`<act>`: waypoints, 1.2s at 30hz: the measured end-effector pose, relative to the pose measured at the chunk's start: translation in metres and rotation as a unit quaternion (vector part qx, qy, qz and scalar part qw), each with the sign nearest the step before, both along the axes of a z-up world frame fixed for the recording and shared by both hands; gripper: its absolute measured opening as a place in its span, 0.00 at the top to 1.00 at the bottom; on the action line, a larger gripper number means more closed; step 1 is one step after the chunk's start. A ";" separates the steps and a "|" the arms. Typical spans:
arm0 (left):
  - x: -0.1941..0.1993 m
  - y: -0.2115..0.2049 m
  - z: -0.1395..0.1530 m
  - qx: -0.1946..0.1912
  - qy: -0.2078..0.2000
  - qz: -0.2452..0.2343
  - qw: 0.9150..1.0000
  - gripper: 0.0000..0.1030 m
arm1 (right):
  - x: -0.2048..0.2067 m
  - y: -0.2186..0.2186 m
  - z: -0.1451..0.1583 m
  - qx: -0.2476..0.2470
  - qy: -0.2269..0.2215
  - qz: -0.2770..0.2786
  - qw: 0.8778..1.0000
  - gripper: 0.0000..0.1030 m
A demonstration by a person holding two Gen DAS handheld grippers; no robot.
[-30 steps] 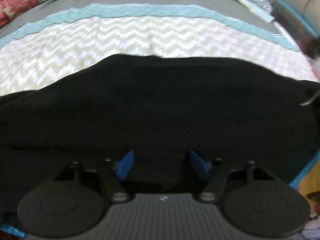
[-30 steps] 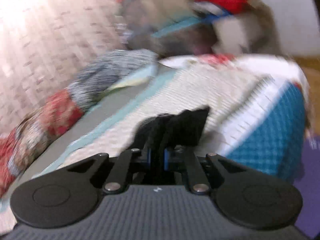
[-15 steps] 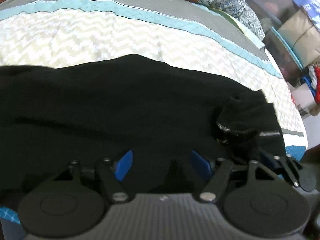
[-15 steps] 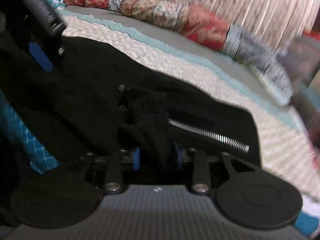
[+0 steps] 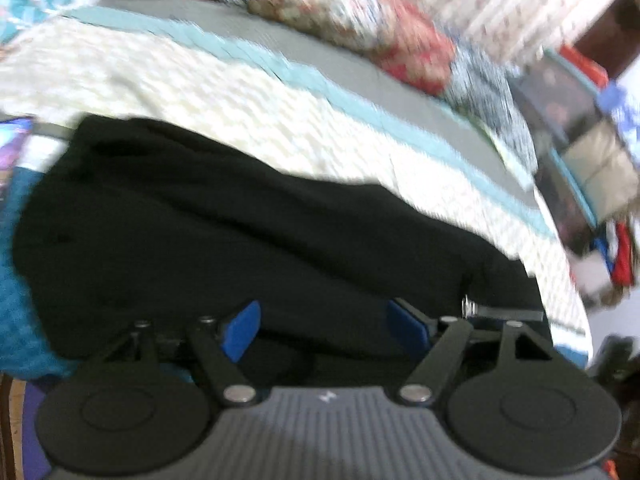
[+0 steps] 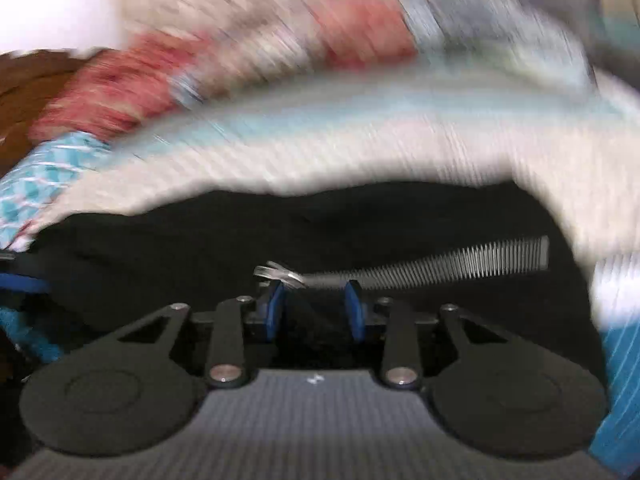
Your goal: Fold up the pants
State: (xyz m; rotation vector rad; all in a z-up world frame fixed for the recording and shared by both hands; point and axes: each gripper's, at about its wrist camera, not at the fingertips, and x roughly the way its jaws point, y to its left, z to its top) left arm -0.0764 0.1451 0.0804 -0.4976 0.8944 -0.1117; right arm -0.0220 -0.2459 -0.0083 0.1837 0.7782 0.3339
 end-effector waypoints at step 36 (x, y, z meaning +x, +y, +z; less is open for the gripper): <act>-0.006 0.046 -0.001 0.012 -0.140 0.048 0.989 0.70 | 0.057 0.240 -0.027 0.266 0.255 0.052 0.928 0.86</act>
